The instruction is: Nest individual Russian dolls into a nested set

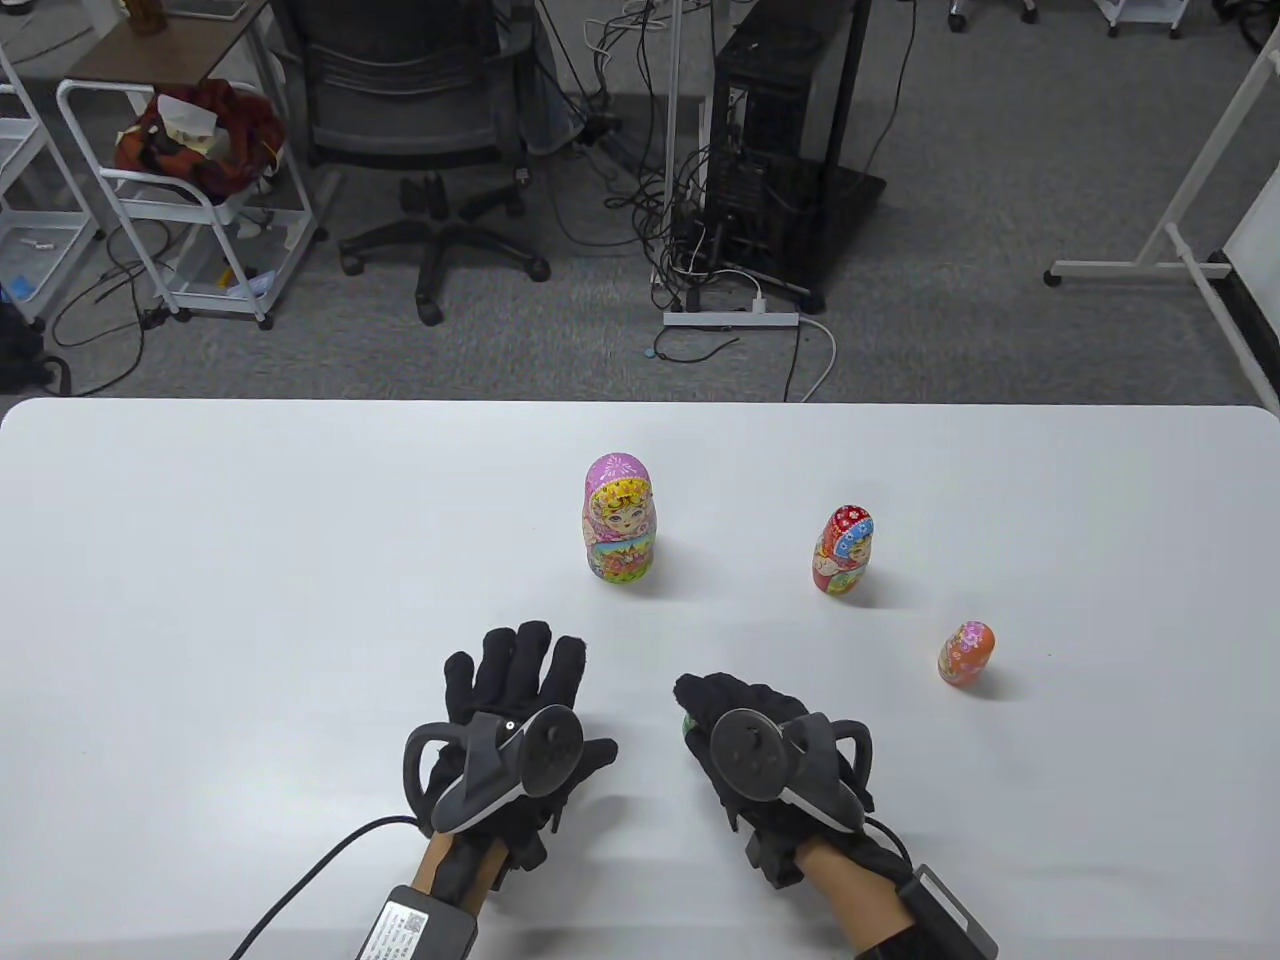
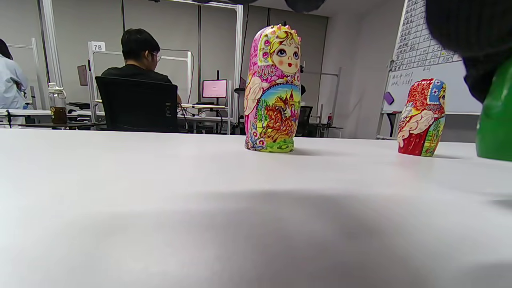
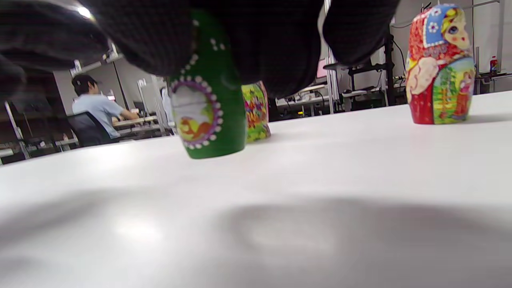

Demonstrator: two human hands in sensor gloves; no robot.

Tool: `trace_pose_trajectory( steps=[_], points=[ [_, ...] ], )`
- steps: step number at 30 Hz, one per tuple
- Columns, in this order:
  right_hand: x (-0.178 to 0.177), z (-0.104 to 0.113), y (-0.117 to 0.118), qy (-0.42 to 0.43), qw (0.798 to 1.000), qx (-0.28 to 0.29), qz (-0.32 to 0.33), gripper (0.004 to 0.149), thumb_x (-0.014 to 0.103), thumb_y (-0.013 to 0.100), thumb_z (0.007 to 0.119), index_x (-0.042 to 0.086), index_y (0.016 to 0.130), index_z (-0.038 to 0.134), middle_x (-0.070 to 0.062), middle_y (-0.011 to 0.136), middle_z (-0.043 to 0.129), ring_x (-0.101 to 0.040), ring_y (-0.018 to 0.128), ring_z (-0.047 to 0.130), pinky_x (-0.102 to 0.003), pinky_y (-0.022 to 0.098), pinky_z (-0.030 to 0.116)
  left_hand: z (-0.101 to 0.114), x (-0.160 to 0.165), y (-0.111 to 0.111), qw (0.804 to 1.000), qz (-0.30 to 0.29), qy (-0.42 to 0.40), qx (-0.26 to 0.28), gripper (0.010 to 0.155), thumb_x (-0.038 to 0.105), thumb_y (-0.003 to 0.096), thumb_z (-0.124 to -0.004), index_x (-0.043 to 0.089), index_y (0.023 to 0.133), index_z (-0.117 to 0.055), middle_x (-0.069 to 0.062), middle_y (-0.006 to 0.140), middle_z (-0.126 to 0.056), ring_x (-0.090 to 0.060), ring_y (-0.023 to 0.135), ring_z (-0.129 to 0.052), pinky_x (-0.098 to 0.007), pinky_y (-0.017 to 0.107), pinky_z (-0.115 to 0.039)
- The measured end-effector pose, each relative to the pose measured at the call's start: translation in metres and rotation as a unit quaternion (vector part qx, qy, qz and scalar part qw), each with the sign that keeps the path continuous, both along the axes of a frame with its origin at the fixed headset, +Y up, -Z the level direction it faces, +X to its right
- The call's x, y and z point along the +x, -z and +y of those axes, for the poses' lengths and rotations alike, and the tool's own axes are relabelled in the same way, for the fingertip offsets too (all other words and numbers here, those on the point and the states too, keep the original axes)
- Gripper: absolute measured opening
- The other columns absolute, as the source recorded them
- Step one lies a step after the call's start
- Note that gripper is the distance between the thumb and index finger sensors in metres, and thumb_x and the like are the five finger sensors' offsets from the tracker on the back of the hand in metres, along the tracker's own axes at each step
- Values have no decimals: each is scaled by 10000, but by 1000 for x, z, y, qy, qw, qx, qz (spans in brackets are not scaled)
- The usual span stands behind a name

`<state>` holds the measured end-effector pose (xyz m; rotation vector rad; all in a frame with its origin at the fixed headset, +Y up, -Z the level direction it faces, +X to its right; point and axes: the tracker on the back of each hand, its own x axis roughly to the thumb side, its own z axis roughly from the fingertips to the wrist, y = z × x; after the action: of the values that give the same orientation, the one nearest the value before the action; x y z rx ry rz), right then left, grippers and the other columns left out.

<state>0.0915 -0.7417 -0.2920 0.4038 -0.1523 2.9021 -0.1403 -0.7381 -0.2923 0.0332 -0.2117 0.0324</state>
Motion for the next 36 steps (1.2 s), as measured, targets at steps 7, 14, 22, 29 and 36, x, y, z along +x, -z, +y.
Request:
trace_pose_trajectory(
  steps=[7,14,22,29,36],
  points=[
    [-1,-11,5,-23,999,-34,3,516,393,464,814,364,939,615,20,987,740,-244,822,846,-497,654,698,-2,2,0,1000,-3,-2,-10,989,777,369,-650,316,1122,-203,-94,1195,-127,-394,1090,-204,-721,719,-227],
    [-2,-12,4,-38,999,-34,6,524,403,459,820,383,935,602,27,989,726,-241,824,837,-497,656,693,-1,2,0,1000,-3,3,-11,985,775,370,-650,319,1121,-205,-98,1194,-129,-392,1091,-210,-718,721,-230],
    [18,11,9,-10,1000,-4,-26,640,543,451,749,430,1003,445,8,1090,582,-284,946,712,-539,707,619,-1,1,-1,1000,-1,-6,-11,985,774,369,-653,319,1122,-209,-103,1193,-134,-393,1088,-206,-717,720,-230],
    [117,44,25,92,948,87,-291,542,511,490,724,475,980,493,46,1124,506,-259,1023,601,-526,776,530,-2,1,-1,1000,-4,-8,-14,983,773,371,-653,320,1122,-210,-103,1194,-137,-395,1089,-209,-724,715,-219],
    [194,0,34,97,878,-48,-466,541,530,529,640,554,1002,381,-27,1165,421,-291,1023,581,-514,763,538,-3,3,-2,1000,-6,-6,-20,977,767,374,-655,317,1122,-216,-105,1195,-154,-393,1090,-224,-722,717,-227]
  ],
)
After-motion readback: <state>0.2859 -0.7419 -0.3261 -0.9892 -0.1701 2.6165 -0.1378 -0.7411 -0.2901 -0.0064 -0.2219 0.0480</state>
